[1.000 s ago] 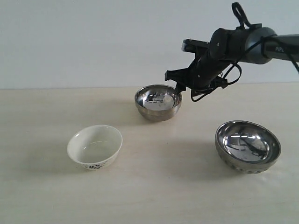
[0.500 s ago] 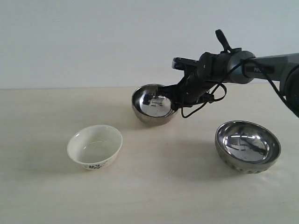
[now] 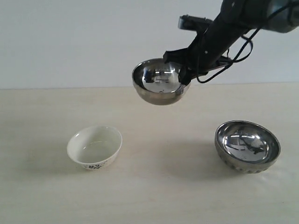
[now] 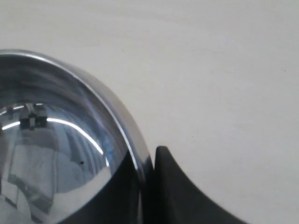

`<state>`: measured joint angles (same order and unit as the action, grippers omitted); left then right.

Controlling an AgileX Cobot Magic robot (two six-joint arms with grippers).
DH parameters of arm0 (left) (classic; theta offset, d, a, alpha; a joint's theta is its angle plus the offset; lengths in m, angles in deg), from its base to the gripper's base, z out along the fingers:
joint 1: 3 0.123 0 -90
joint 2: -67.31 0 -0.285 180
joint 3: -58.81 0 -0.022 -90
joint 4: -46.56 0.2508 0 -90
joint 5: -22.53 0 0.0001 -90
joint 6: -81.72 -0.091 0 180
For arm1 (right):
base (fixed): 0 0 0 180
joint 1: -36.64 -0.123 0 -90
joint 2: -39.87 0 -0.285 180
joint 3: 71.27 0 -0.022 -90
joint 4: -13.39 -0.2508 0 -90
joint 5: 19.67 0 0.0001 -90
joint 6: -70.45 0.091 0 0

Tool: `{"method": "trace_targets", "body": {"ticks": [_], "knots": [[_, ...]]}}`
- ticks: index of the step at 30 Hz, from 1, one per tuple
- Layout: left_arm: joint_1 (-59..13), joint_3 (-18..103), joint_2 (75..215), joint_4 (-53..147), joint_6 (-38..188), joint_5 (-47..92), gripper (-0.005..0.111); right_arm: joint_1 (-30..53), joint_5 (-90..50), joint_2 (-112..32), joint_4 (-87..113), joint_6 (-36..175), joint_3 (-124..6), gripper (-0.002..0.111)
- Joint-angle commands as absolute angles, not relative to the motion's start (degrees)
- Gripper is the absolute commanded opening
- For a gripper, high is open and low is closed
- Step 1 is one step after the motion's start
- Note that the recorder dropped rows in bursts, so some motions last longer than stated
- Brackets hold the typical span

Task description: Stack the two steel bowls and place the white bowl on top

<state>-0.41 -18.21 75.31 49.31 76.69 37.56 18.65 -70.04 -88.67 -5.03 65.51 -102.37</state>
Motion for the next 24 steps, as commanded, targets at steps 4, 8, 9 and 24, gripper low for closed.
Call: {"method": "trace_targets", "body": {"ticks": [4, 8, 9, 24], "knots": [[-0.3, -18.4, 75.1, 48.9, 77.3, 37.2, 0.004, 18.8, -63.1, -74.2, -8.0, 65.7, -84.8, 0.000], [-0.3, -18.4, 75.1, 48.9, 77.3, 37.2, 0.004, 18.8, -59.5, -68.8, -7.4, 64.0, -72.6, 0.000], [-0.3, -18.4, 75.1, 48.9, 77.3, 37.2, 0.004, 18.8, -58.2, -67.9, -7.6, 64.0, -69.6, 0.000], [-0.3, -18.4, 75.1, 48.9, 77.3, 37.2, 0.004, 10.7, -43.9, -69.1, -10.5, 64.9, -55.5, 0.000]]}}
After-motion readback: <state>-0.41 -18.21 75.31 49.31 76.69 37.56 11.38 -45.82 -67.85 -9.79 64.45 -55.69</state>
